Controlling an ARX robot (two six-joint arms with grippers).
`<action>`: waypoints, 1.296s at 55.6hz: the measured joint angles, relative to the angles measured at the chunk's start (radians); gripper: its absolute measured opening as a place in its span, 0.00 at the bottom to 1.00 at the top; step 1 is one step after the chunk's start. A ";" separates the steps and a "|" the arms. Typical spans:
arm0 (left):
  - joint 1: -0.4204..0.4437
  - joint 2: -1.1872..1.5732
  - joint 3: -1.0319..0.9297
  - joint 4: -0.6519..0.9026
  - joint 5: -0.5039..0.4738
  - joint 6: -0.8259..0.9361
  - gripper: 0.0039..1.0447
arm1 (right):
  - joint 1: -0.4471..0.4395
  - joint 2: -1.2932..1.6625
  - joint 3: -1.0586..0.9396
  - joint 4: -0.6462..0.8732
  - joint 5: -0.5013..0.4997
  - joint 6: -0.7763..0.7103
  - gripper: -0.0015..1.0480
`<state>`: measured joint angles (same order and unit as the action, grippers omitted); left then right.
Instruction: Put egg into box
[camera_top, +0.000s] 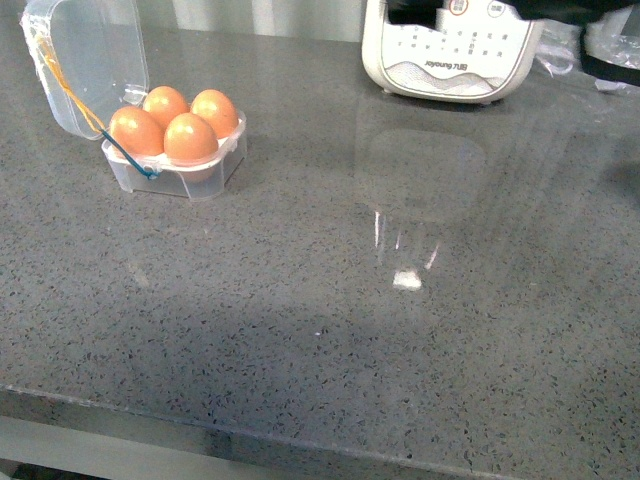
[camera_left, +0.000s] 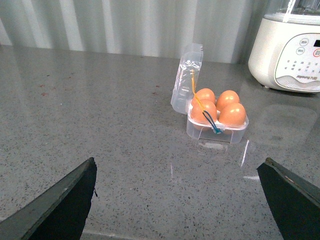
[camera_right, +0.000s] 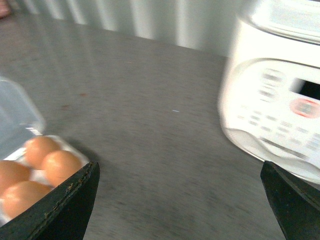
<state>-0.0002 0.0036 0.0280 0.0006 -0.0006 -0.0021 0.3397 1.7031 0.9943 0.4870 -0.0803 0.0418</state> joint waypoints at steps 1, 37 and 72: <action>0.000 0.000 0.000 0.000 0.000 0.000 0.94 | -0.019 -0.018 -0.032 0.012 0.014 -0.002 0.93; 0.000 0.000 0.000 0.000 0.000 0.000 0.94 | -0.558 -0.469 -0.467 0.202 -0.082 -0.125 0.83; 0.000 0.000 0.000 0.000 0.000 0.000 0.94 | -0.444 -0.837 -0.827 0.203 -0.021 -0.052 0.03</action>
<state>-0.0002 0.0036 0.0280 0.0006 -0.0006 -0.0021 -0.1047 0.8658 0.1673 0.6903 -0.1009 -0.0105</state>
